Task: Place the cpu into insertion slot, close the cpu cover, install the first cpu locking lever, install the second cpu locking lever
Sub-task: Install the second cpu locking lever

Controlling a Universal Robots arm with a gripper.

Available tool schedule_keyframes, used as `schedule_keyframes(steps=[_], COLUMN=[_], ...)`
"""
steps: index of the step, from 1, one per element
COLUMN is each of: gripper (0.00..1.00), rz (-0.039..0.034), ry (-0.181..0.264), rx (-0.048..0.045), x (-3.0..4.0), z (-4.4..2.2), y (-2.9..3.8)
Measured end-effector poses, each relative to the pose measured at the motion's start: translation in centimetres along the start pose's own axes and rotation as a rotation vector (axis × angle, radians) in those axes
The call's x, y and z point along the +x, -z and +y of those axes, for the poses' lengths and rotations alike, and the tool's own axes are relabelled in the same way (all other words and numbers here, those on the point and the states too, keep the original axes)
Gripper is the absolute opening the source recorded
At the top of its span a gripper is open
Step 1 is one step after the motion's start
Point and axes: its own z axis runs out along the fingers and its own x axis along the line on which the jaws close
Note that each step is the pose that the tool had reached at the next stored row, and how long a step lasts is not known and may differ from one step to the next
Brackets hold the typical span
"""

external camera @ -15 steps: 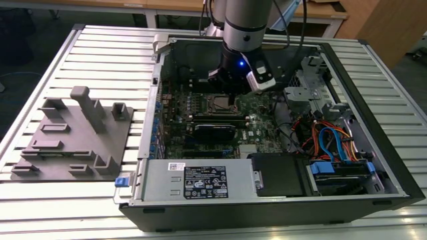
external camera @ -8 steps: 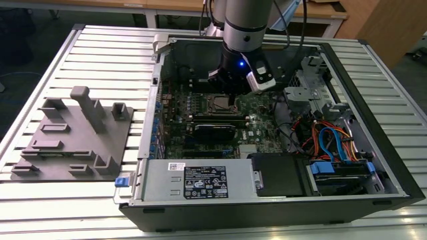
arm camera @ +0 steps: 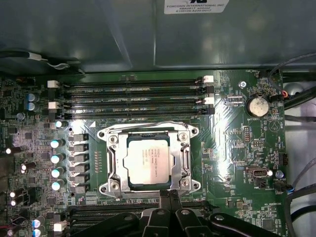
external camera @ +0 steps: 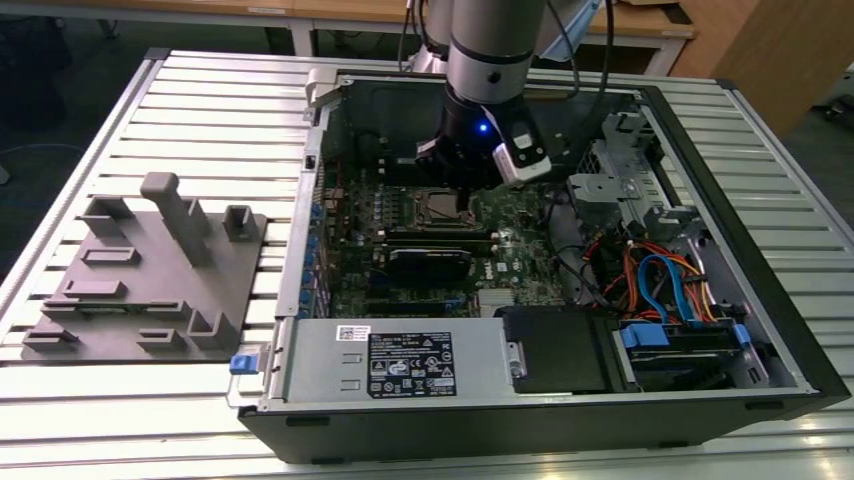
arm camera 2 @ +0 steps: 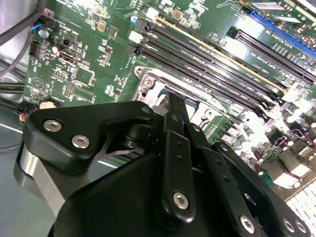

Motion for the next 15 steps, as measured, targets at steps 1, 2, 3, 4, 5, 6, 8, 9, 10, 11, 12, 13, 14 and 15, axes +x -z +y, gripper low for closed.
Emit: schedule_keyframes(steps=[1,2,3,4,5,6,8,9,10,11,12,13,14,15], gripper=[0.10,0.10,0.10,0.10,0.10,0.10,0.10,0.10,0.10,0.10,0.10,0.10,0.10,0.10], rz=[0.0117,0.0249,0.0359,0.0412,0.0437,0.0461,0.0501,0.0515,0.0524,0.0527,0.0528,0.0528,0.0530,0.0530], ry=[0.000,-0.001,-0.001,-0.001,-0.001,-0.001,-0.001,-0.001,-0.001,-0.001,-0.001,-0.001,-0.001,-0.001], rx=[0.0006,0.0014,0.0016,-0.0003,-0.0020,-0.0034,-0.0053,-0.0062,-0.0069,-0.0083,-0.0107,-0.0122,-0.0140,-0.0156], x=[0.00,-0.01,-0.02,-0.03,-0.04,-0.05,-0.07,-0.08,-0.09,-0.10,-0.09,-0.02,0.07,0.18], z=[0.00,0.00,-0.01,-0.11,-0.26,-0.43,-0.86,-1.07,-1.24,-1.37,-1.45,-1.49,-1.52,-1.55], y=[0.00,0.00,0.01,0.01,0.01,0.01,0.02,0.03,0.03,0.03,0.03,0.03,0.03,0.03])
